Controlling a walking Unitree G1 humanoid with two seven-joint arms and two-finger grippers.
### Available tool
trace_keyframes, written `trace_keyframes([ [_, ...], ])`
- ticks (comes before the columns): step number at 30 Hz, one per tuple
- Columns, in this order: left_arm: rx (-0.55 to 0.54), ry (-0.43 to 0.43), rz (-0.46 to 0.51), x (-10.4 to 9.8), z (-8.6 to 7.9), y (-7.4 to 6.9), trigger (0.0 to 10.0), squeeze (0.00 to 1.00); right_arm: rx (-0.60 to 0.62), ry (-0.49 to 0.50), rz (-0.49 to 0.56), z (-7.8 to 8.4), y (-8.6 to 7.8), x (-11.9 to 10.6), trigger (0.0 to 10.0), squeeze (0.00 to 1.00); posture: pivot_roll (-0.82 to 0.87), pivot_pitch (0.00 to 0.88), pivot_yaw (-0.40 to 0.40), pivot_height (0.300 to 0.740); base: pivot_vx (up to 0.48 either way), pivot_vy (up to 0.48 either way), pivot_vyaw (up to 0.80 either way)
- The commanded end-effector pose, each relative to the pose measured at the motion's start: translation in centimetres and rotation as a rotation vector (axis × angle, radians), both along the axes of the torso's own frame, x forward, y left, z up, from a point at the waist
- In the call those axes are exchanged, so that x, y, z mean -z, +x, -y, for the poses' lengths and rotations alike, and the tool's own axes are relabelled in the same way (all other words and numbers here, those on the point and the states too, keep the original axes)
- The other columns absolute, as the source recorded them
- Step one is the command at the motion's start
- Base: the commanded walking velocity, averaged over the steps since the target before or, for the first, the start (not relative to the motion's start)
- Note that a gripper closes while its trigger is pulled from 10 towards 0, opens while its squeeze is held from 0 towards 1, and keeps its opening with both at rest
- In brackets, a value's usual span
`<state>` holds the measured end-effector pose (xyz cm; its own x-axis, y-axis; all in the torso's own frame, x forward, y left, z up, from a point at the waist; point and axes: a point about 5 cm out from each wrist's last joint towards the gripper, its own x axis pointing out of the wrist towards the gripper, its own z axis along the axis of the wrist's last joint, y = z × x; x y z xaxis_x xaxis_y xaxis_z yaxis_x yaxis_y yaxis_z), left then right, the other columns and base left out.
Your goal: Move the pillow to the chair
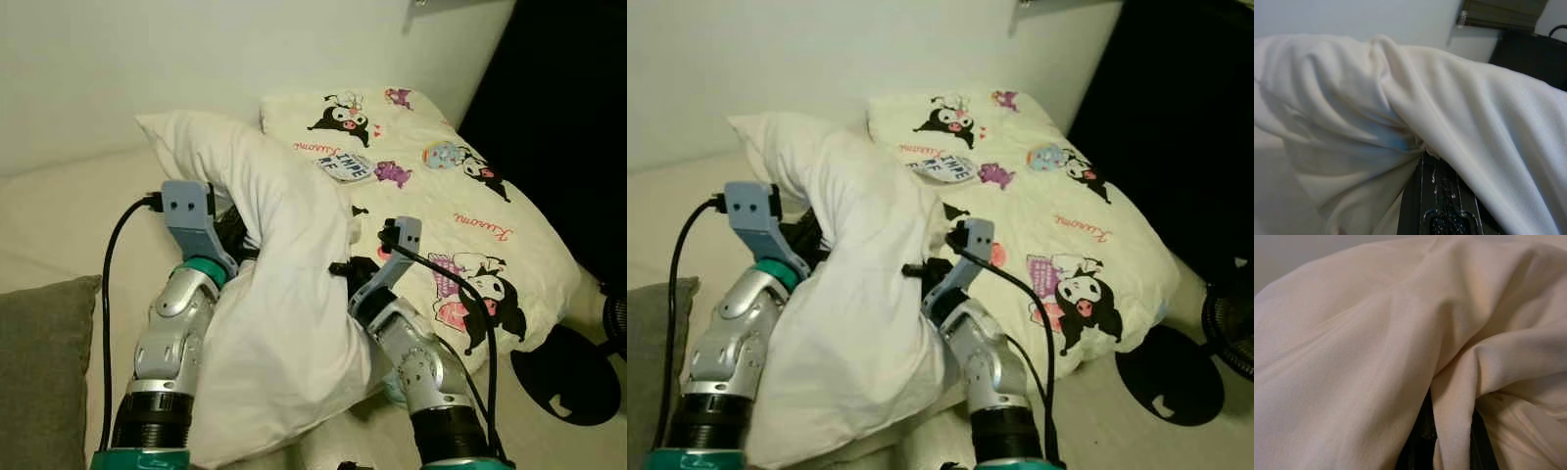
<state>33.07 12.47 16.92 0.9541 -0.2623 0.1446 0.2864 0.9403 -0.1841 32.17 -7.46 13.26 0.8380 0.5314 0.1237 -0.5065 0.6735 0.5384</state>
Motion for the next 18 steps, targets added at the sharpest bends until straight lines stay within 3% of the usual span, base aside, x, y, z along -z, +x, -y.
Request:
trace_keyframes([
  [1,0.121,0.003,0.014,-0.06,2.59,-0.35,10.0,0.0,-0.098,0.026,0.061,-2.6,-0.64,-1.42,10.0,0.0,0.04,0.0,0.085,0.74,0.0,0.0,0.0],
  [6,0.136,0.012,0.021,-0.04,3.03,-0.41,10.0,0.0,-0.097,0.023,0.054,-2.48,-0.8,-1.24,10.0,0.0,0.04,0.0,0.085,0.74,0.0,0.0,0.0],
  [18,0.089,-0.025,0.046,-0.35,2.92,-0.12,10.0,0.0,-0.097,0.006,0.065,-2.28,-0.67,-1.53,10.0,0.0,0.02,0.0,0.09,0.74,0.0,0.0,-0.8],
])
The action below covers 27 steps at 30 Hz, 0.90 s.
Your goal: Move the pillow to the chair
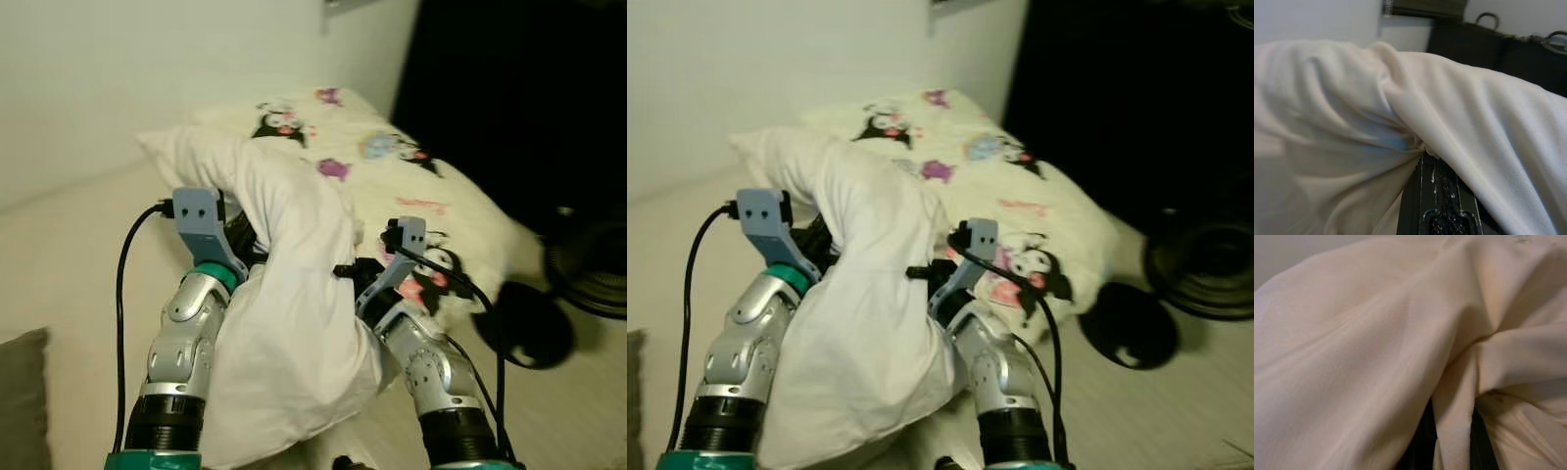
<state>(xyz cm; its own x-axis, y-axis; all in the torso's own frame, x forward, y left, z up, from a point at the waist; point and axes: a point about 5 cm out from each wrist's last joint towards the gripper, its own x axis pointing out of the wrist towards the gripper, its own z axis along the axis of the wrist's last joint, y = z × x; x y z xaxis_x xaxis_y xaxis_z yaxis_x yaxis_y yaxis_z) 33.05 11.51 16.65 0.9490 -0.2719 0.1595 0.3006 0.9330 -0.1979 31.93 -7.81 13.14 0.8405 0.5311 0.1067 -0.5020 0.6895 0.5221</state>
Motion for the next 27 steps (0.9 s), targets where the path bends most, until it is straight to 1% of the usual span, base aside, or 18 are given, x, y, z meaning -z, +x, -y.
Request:
trace_keyframes([
  [1,0.076,-0.006,0.036,-0.6,1.9,-0.1,10.0,0.0,-0.102,0.033,0.067,-2.6,-0.4,-1.6,10.0,0.0,0.02,0.0,0.09,0.74,0.0,0.0,-0.8],
  [6,0.052,-0.01,0.05,-1.0,1.8,0.2,10.0,0.0,-0.099,0.024,0.066,-2.3,-0.4,-1.6,10.0,0.0,0.02,0.0,0.09,0.74,0.0,0.0,-0.8],
  [11,0.077,-0.013,0.037,-0.8,2.1,0.0,10.0,0.0,-0.095,0.027,0.064,-2.2,-0.4,-1.6,10.0,0.0,0.02,0.0,0.087,0.74,0.0,0.0,-0.8],
  [14,0.101,0.035,-0.006,0.6,2.8,-0.3,10.0,0.0,-0.102,0.025,0.062,-2.2,-0.5,-1.6,10.0,0.0,0.02,0.0,0.084,0.74,0.0,0.0,-0.8],
  [20,0.092,0.036,-0.018,1.1,3.2,-0.5,10.0,0.0,-0.095,0.033,0.054,-2.1,-0.5,-1.6,10.0,0.0,0.02,0.0,0.083,0.74,0.0,0.0,-0.8],
  [25,0.098,0.033,-0.008,0.9,3.4,-0.3,10.0,0.0,-0.078,0.048,0.04,-1.7,-0.5,-1.5,10.0,0.0,0.02,0.0,0.086,0.74,0.0,0.0,0.0],
  [27,0.105,-0.005,-0.009,0.6,3.5,-0.2,10.0,0.0,-0.078,0.061,0.036,-1.7,-0.5,-1.6,10.0,0.0,0.02,0.0,0.088,0.74,0.0,0.0,0.0],
])
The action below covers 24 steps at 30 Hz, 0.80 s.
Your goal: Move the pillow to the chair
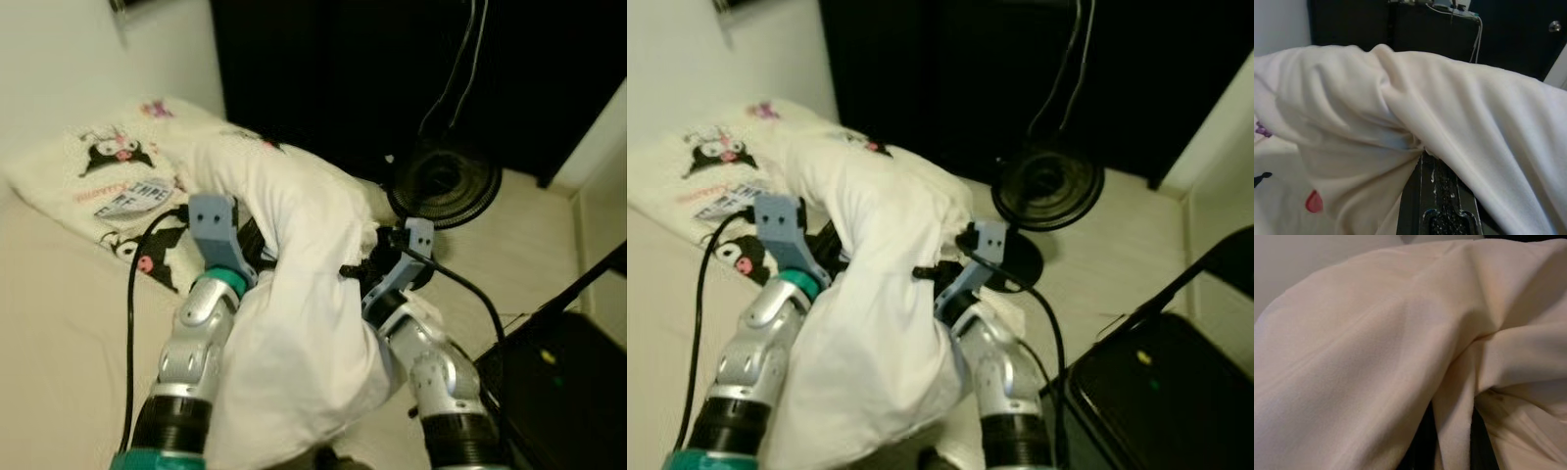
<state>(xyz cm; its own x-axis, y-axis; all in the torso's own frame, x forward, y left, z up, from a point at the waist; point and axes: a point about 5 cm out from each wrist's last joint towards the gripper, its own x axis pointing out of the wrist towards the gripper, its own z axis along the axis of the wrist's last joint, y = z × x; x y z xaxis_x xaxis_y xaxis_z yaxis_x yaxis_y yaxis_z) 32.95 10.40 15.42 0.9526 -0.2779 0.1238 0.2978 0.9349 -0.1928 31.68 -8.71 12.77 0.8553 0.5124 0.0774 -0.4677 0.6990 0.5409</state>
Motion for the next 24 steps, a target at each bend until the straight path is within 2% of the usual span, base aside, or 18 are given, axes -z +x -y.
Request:
trace_keyframes([
  [1,0.102,-0.039,0.026,-0.75,2.45,-0.1,10.0,0.0,-0.097,0.061,0.074,-2.54,-0.23,-1.97,10.0,0.0,0.01,0.0,0.091,0.74,0.0,0.0,-0.8],
  [9,0.101,-0.041,0.032,-0.46,2.74,-0.4,10.0,0.0,-0.099,0.052,0.076,-2.39,-0.32,-2.04,10.0,0.0,0.01,0.0,0.079,0.74,0.0,0.0,0.0],
  [13,0.087,-0.069,0.04,-0.79,2.86,-0.38,10.0,0.0,-0.111,0.042,0.079,-2.4,-0.19,-2.18,10.0,0.0,0.01,0.0,0.071,0.74,0.0,0.0,-0.8],
  [19,0.084,-0.062,0.043,-0.82,2.82,-0.41,10.0,0.0,-0.115,0.035,0.084,-2.52,-0.05,-2.28,10.0,0.0,0.01,0.0,0.064,0.74,0.0,0.0,-0.8],
  [24,0.068,-0.069,0.043,-0.82,2.3,-0.49,10.0,0.0,-0.135,0.026,0.097,-2.92,-0.02,-2.45,10.0,0.0,0.02,0.0,0.056,0.74,0.0,0.0,-0.24],
])
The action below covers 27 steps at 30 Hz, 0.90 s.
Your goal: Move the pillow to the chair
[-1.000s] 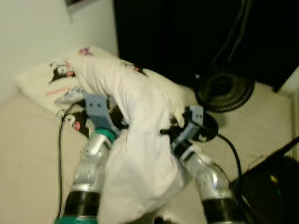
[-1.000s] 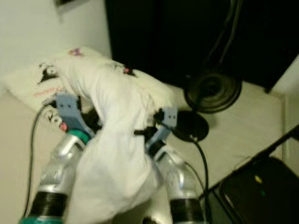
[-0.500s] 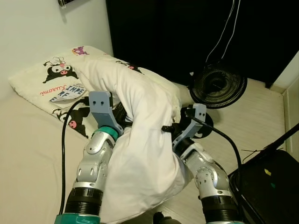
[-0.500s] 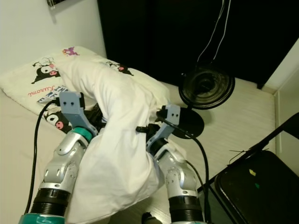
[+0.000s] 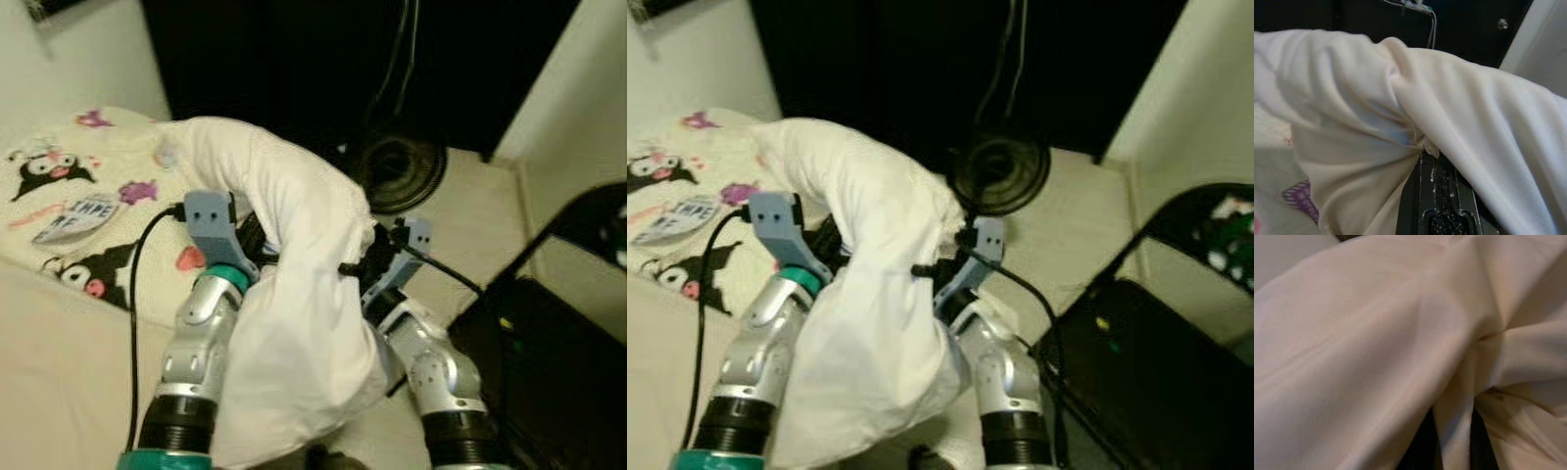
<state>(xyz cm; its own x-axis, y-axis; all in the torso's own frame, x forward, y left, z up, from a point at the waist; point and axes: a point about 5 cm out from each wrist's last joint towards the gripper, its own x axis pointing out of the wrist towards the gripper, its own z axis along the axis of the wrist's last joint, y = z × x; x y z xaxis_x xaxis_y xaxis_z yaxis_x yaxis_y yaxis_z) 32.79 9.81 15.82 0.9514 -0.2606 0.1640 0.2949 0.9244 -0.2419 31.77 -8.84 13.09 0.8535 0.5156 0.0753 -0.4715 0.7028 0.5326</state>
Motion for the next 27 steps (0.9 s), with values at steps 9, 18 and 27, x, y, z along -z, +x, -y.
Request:
trace_keyframes([
  [9,0.064,-0.013,0.026,-0.48,1.27,-0.39,10.0,0.0,-0.143,0.027,0.092,-3.17,-0.16,-2.09,10.0,0.0,0.02,0.0,0.054,0.74,0.0,0.0,0.0],
  [18,0.076,-0.017,0.034,-0.59,1.39,-0.54,10.0,0.0,-0.141,0.026,0.088,-3.11,-0.22,-2.01,10.0,0.0,0.02,0.0,0.056,0.74,0.0,-0.031,0.0],
  [27,0.081,-0.017,0.035,-0.66,1.45,-0.53,10.0,0.0,-0.136,0.026,0.086,-3.05,-0.23,-1.97,10.0,0.0,0.02,0.0,0.059,0.74,0.0,-0.394,0.0],
])
